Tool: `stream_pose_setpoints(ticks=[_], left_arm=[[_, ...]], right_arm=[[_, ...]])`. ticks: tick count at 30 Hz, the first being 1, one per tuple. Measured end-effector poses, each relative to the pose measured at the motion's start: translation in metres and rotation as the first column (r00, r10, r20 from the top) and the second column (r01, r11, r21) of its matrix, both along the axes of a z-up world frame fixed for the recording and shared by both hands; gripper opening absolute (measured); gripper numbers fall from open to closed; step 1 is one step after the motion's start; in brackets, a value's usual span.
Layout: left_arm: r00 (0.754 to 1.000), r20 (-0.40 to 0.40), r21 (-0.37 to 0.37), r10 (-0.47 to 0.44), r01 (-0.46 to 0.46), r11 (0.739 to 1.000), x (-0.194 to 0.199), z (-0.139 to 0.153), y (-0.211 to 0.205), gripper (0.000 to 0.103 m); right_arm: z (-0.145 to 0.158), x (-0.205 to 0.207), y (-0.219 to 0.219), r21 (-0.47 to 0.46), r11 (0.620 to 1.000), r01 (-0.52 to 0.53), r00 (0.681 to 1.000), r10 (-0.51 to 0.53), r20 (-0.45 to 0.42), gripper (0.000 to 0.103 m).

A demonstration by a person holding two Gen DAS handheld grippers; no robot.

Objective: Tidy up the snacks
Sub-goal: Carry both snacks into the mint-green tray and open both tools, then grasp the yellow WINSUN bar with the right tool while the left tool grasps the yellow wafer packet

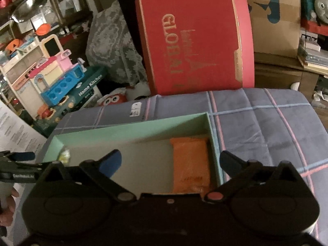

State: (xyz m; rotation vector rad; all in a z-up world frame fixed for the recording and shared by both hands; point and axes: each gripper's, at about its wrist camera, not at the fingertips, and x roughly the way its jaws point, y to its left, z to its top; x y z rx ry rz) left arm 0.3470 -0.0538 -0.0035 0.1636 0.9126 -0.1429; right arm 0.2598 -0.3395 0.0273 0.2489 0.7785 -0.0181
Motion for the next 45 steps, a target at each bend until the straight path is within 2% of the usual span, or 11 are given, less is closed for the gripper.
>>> stream_pose_setpoints(ticks=[11, 18, 23, 29, 36, 42, 44, 45], left_arm=[[0.997, -0.083, -0.064, -0.013, 0.007, 0.998, -0.098, 0.001, 0.015, 0.103], [0.991, -0.133, -0.078, -0.02, 0.01, 0.997, -0.159, -0.009, 0.022, 0.103], [0.986, -0.166, -0.073, -0.019, 0.007, 0.997, -0.186, -0.02, 0.029, 0.103], [0.98, -0.198, -0.06, 0.0, -0.012, 0.998, -0.194, -0.032, 0.038, 0.103], [0.973, -0.232, -0.071, 0.001, -0.018, 0.997, -0.186, -0.043, 0.035, 0.103], [0.976, -0.219, -0.08, -0.001, -0.017, 0.997, -0.183, -0.046, 0.036, 0.103], [0.978, -0.209, -0.079, -0.006, -0.011, 0.997, -0.184, -0.046, 0.038, 0.098], [0.98, -0.198, -0.074, -0.012, -0.003, 0.997, -0.186, -0.046, 0.038, 0.092]], right_arm=[[0.012, -0.093, 0.022, 0.031, 0.999, -0.036, 0.999, 0.037, -0.013, 0.103], [0.004, -0.151, 0.026, 0.047, 0.998, -0.036, 0.998, 0.038, -0.04, 0.103], [-0.009, -0.184, 0.031, 0.069, 0.996, -0.055, 0.996, 0.059, -0.061, 0.103], [-0.023, -0.2, 0.046, 0.039, 0.993, -0.114, 0.988, 0.117, -0.097, 0.103], [-0.024, -0.198, 0.065, -0.034, 0.981, -0.19, 0.978, 0.186, -0.096, 0.103], [-0.027, -0.191, 0.072, -0.057, 0.971, -0.231, 0.969, 0.225, -0.103, 0.103], [-0.028, -0.188, 0.075, -0.07, 0.965, -0.251, 0.964, 0.243, -0.106, 0.103], [-0.029, -0.187, 0.076, -0.078, 0.962, -0.261, 0.962, 0.252, -0.109, 0.103]])
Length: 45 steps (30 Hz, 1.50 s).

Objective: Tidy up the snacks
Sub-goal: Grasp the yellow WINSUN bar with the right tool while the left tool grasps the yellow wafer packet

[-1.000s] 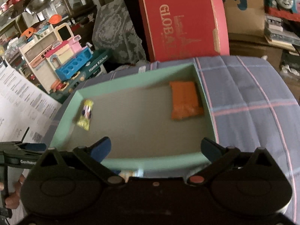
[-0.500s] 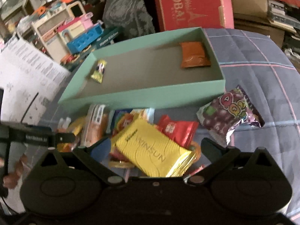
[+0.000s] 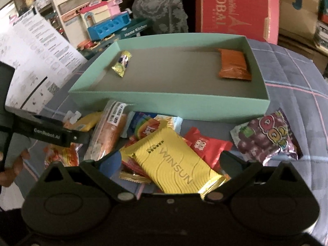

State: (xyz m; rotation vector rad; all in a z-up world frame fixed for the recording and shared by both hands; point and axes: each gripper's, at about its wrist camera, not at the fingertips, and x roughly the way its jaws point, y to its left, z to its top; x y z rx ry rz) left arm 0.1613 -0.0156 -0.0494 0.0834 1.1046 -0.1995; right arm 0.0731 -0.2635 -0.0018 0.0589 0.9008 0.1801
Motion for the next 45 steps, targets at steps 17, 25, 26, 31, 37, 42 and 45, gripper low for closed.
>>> stream_pose_setpoints(ticks=[17, 25, 26, 31, 37, 42, 45], left_arm=[[0.999, 0.031, 0.0, -0.036, 0.036, 0.999, -0.004, 0.007, 0.016, 0.055], [0.989, 0.003, 0.016, -0.145, 0.145, 0.989, 0.012, -0.001, 0.003, 0.041], [0.988, -0.007, 0.013, -0.154, 0.154, 0.988, 0.012, -0.002, 0.003, 0.041], [0.983, -0.006, -0.033, -0.186, 0.185, 0.982, -0.004, -0.003, 0.004, 0.04], [0.98, -0.002, -0.013, -0.2, 0.2, 0.98, -0.012, -0.004, 0.002, 0.045], [0.97, 0.002, 0.055, -0.243, 0.242, 0.969, -0.015, -0.006, -0.008, 0.05], [0.965, 0.019, 0.114, -0.262, 0.258, 0.959, -0.017, -0.009, -0.018, 0.049]], right_arm=[[-0.015, 0.002, 0.025, -0.132, 0.984, -0.117, 0.993, 0.114, -0.028, 0.056], [-0.011, 0.004, 0.012, 0.016, 0.994, -0.105, 0.991, 0.106, -0.081, 0.058], [-0.011, 0.005, 0.011, 0.026, 0.994, -0.103, 0.991, 0.105, -0.081, 0.058], [-0.016, 0.007, 0.006, 0.056, 0.994, -0.088, 0.992, 0.093, -0.089, 0.061], [-0.016, 0.001, 0.01, 0.044, 0.992, -0.114, 0.99, 0.117, -0.077, 0.077], [-0.02, -0.002, 0.013, 0.01, 0.994, -0.113, 0.991, 0.113, -0.067, 0.077], [-0.022, -0.003, 0.022, -0.017, 0.992, -0.123, 0.99, 0.121, -0.066, 0.077]])
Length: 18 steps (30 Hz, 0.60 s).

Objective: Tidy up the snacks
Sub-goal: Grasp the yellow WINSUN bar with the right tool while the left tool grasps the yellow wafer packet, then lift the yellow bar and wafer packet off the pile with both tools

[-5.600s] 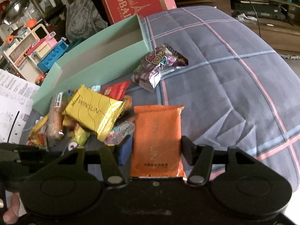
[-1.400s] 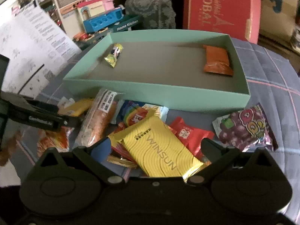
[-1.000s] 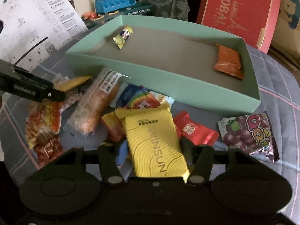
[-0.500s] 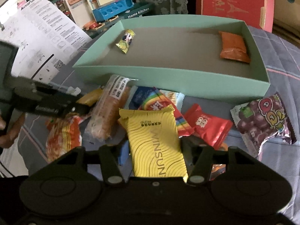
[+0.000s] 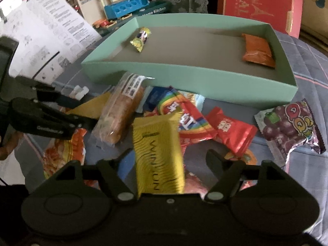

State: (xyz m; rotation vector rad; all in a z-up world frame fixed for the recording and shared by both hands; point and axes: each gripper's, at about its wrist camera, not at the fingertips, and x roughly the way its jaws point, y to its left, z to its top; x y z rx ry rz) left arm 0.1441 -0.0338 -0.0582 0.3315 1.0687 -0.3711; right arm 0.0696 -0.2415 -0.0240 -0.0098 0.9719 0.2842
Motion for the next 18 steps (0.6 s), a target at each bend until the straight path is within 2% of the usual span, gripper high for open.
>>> stream_pose_setpoints(ticks=[6, 9, 10, 15, 17, 18], left_arm=[[1.0, 0.007, 0.013, 0.016, -0.016, 1.0, -0.007, 0.001, -0.002, 0.046], [1.0, 0.005, -0.011, 0.004, -0.004, 1.0, -0.019, 0.002, 0.0, 0.045], [1.0, 0.002, -0.024, 0.004, -0.004, 1.0, -0.023, 0.003, 0.001, 0.041], [0.999, -0.024, -0.09, 0.045, -0.047, 0.995, -0.033, 0.004, 0.013, 0.039], [0.998, -0.03, -0.103, 0.056, -0.059, 0.993, -0.035, 0.004, 0.017, 0.04], [0.998, -0.033, -0.103, 0.057, -0.06, 0.993, -0.035, 0.004, 0.017, 0.041]], right_arm=[[0.007, -0.017, 0.021, -0.128, 0.991, 0.026, 0.997, -0.015, 0.081, 0.077], [0.011, -0.024, 0.026, -0.148, 0.988, 0.049, 0.994, -0.033, 0.103, 0.077], [0.011, -0.026, 0.029, -0.154, 0.987, 0.05, 0.994, -0.033, 0.108, 0.077], [0.003, -0.025, 0.044, -0.203, 0.979, 0.021, 0.996, -0.003, 0.088, 0.077], [-0.004, -0.025, 0.049, -0.229, 0.973, 0.007, 0.996, 0.012, 0.083, 0.07], [-0.007, -0.025, 0.051, -0.245, 0.969, 0.005, 0.996, 0.015, 0.083, 0.06]])
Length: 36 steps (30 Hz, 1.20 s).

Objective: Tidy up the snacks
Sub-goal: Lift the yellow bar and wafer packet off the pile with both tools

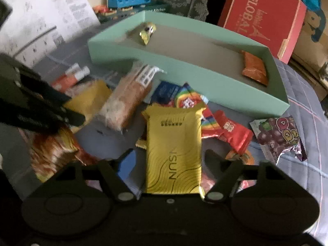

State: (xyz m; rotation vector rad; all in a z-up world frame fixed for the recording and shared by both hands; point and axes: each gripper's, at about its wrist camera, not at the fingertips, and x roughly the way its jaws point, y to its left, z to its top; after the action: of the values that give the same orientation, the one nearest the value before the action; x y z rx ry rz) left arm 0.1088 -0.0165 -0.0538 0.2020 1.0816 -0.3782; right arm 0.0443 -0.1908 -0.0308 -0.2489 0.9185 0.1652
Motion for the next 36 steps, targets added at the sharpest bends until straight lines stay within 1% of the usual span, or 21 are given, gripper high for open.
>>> stream_pose_setpoints(ticks=[1, 4, 6, 9, 11, 12, 13, 14, 15, 16, 17, 18, 21, 23, 24, 25, 27, 30, 34, 35, 36], left_arm=[[1.0, 0.0, 0.003, -0.001, 0.001, 1.0, 0.0, 0.0, -0.001, 0.044], [0.999, 0.021, 0.047, -0.033, 0.032, 0.998, -0.005, -0.003, -0.012, 0.052], [0.997, 0.054, 0.1, -0.059, 0.053, 0.994, -0.009, -0.006, -0.025, 0.052], [0.994, 0.094, 0.128, -0.054, 0.042, 0.991, -0.012, -0.006, -0.031, 0.04], [0.995, 0.094, 0.095, -0.029, 0.02, 0.995, -0.011, -0.003, -0.026, 0.034], [0.996, 0.091, 0.071, -0.01, 0.003, 0.998, -0.01, 0.0, -0.021, 0.03], [0.996, 0.083, 0.046, 0.008, -0.012, 0.999, -0.009, 0.004, -0.016, 0.021], [0.997, 0.077, 0.019, 0.027, -0.028, 0.999, -0.008, 0.008, -0.01, 0.02], [0.997, 0.067, -0.01, 0.042, -0.041, 0.999, -0.007, 0.012, -0.004, 0.016], [0.996, 0.065, -0.028, 0.057, -0.055, 0.998, -0.006, 0.015, 0.001, 0.008], [0.996, 0.067, -0.032, 0.066, -0.064, 0.997, -0.006, 0.018, 0.005, 0.004], [0.995, 0.064, -0.042, 0.073, -0.07, 0.997, -0.006, 0.02, 0.009, 0.004], [0.996, 0.05, -0.052, 0.068, -0.065, 0.997, -0.007, 0.023, 0.014, 0.005], [0.997, 0.048, -0.041, 0.06, -0.059, 0.997, -0.008, 0.022, 0.012, 0.012], [0.997, 0.049, -0.033, 0.055, -0.054, 0.998, -0.009, 0.021, 0.011, 0.018], [0.998, 0.044, -0.024, 0.047, -0.046, 0.999, -0.009, 0.02, 0.008, 0.028], [0.999, 0.039, -0.009, 0.035, -0.034, 0.999, -0.008, 0.016, 0.002, 0.038], [0.999, 0.035, 0.024, -0.005, 0.004, 1.0, -0.005, 0.008, -0.012, 0.04], [0.997, 0.05, 0.103, -0.058, 0.053, 0.993, -0.004, -0.005, -0.034, 0.05], [0.995, 0.067, 0.124, -0.08, 0.071, 0.99, -0.006, -0.007, -0.04, 0.049], [0.992, 0.081, 0.139, -0.098, 0.086, 0.987, -0.009, -0.007, -0.044, 0.042]], right_arm=[[-0.003, 0.001, 0.001, -0.014, 1.0, 0.004, 1.0, -0.005, -0.005, 0.052], [-0.004, 0.001, -0.005, 0.022, 0.999, 0.037, 0.999, -0.037, -0.011, 0.051], [-0.001, 0.0, -0.01, 0.039, 0.997, 0.064, 0.998, -0.063, -0.013, 0.051], [0.005, -0.003, -0.022, 0.088, 0.991, 0.102, 0.995, -0.1, -0.023, 0.05], [0.009, -0.002, -0.03, 0.131, 0.983, 0.127, 0.992, -0.124, -0.037, 0.051], [0.011, -0.003, -0.034, 0.153, 0.978, 0.14, 0.99, -0.135, -0.043, 0.051], [0.013, -0.004, -0.038, 0.172, 0.973, 0.153, 0.988, -0.147, -0.049, 0.051], [0.014, -0.004, -0.042, 0.19, 0.968, 0.164, 0.986, -0.157, -0.054, 0.051], [0.015, -0.004, -0.045, 0.207, 0.963, 0.173, 0.985, -0.165, -0.058, 0.051], [0.017, -0.005, -0.048, 0.225, 0.958, 0.181, 0.983, -0.171, -0.062, 0.051], [0.018, -0.005, -0.049, 0.237, 0.954, 0.183, 0.983, -0.173, -0.064, 0.051], [0.018, -0.005, -0.05, 0.248, 0.951, 0.185, 0.982, -0.175, -0.065, 0.051], [0.02, -0.006, -0.049, 0.258, 0.949, 0.182, 0.983, -0.171, -0.064, 0.051], [0.019, -0.007, -0.049, 0.255, 0.951, 0.177, 0.984, -0.165, -0.065, 0.051], [0.019, -0.008, -0.049, 0.255, 0.951, 0.176, 0.984, -0.164, -0.066, 0.051], [0.019, -0.008, -0.049, 0.256, 0.95, 0.177, 0.984, -0.165, -0.067, 0.051], [0.018, -0.01, -0.048, 0.257, 0.949, 0.182, 0.983, -0.17, -0.07, 0.051], [0.018, -0.013, -0.05, 0.258, 0.947, 0.191, 0.981, -0.178, -0.075, 0.051], [0.017, -0.015, -0.055, 0.273, 0.94, 0.206, 0.978, -0.191, -0.084, 0.05], [0.017, -0.015, -0.056, 0.278, 0.937, 0.211, 0.977, -0.194, -0.087, 0.051], [0.016, -0.015, -0.058, 0.287, 0.933, 0.217, 0.976, -0.198, -0.092, 0.051]])
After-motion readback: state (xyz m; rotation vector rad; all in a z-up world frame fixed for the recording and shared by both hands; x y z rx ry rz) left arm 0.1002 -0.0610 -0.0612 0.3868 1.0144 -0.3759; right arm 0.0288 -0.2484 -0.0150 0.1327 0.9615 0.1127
